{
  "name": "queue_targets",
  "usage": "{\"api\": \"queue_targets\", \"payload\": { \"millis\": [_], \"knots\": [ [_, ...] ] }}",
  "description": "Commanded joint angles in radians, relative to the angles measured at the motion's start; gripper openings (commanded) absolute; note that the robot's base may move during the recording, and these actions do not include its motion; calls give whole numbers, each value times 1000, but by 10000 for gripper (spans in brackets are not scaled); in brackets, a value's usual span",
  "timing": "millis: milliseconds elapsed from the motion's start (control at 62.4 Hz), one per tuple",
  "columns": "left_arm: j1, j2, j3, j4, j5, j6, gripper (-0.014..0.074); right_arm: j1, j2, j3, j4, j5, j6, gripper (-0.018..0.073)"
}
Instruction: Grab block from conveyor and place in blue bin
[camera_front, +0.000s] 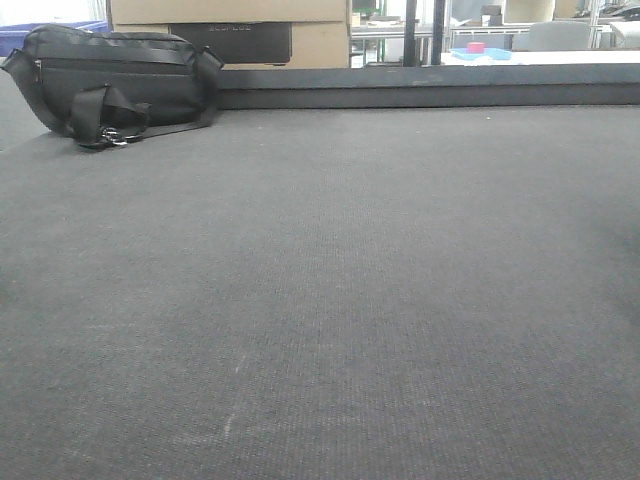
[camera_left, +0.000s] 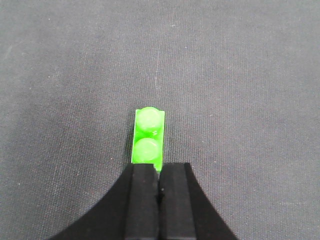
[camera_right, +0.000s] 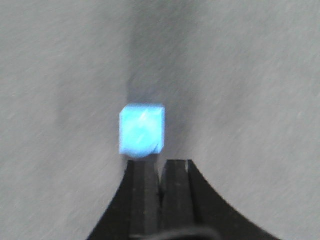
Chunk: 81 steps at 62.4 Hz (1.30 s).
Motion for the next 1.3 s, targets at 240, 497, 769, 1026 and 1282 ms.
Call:
{"api": "queue_targets", "payload": {
  "millis": [240, 497, 769, 1026, 1282],
  "knots": [
    [5, 0, -8, -10, 5, -3, -111, 18, 115, -7, 69, 3, -2, 437],
    [5, 0, -8, -10, 7, -3, -111, 43, 120, 106, 35, -191, -2, 386],
    [5, 0, -8, -10, 9, -3, -111, 43, 142, 133, -9, -233, -2, 381],
    [5, 0, -8, -10, 9, -3, -111, 43, 146, 133, 2, -224, -2, 381],
    [5, 0, -8, -10, 18, -3, -111, 43, 185, 133, 34, -200, -2, 381]
  ]
}}
